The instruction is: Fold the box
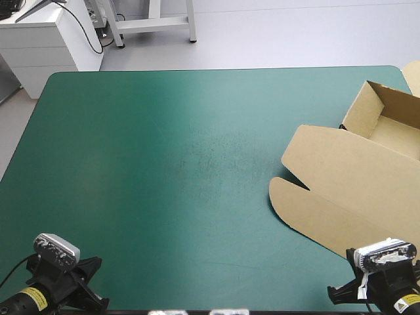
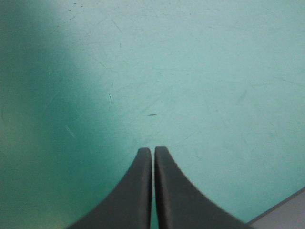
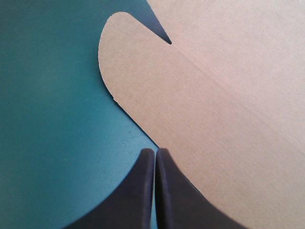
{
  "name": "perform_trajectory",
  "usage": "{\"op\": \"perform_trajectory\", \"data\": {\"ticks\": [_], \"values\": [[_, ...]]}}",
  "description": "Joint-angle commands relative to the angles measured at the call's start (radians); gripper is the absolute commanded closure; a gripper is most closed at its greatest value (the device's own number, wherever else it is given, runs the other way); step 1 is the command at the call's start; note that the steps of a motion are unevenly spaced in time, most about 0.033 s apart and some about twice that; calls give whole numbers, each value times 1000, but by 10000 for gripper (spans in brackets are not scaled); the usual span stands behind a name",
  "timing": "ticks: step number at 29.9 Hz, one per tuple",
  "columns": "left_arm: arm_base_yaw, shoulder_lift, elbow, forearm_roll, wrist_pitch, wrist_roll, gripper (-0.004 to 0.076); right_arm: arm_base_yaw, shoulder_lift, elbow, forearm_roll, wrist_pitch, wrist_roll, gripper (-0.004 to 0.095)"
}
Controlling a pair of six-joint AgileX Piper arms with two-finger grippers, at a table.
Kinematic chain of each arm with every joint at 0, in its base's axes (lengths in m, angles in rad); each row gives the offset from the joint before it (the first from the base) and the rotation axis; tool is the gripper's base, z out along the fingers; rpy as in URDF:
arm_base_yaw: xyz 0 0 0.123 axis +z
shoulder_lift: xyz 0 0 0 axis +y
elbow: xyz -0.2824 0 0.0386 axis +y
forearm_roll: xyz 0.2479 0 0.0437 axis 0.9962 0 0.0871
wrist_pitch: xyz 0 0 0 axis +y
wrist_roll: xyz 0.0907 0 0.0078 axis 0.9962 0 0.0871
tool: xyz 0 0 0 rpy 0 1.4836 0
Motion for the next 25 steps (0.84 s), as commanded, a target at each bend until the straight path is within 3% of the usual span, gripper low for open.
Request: {"op": "perform_trajectory", "data": {"ticks": [1, 8, 12, 25], "values": [[-5, 8, -22, -17, -72, -2, 731, 2, 14, 5, 17, -79, -17, 914], [-5, 8, -22, -17, -64, -2, 731, 2, 14, 38, 17, -83, -23, 914], [-5, 8, 3, -12, -6, -2, 731, 2, 14, 54, 15, -58, -25, 914], [-5, 8, 6, -12, -6, -2, 731, 2, 14, 54, 14, -58, -24, 914]]}}
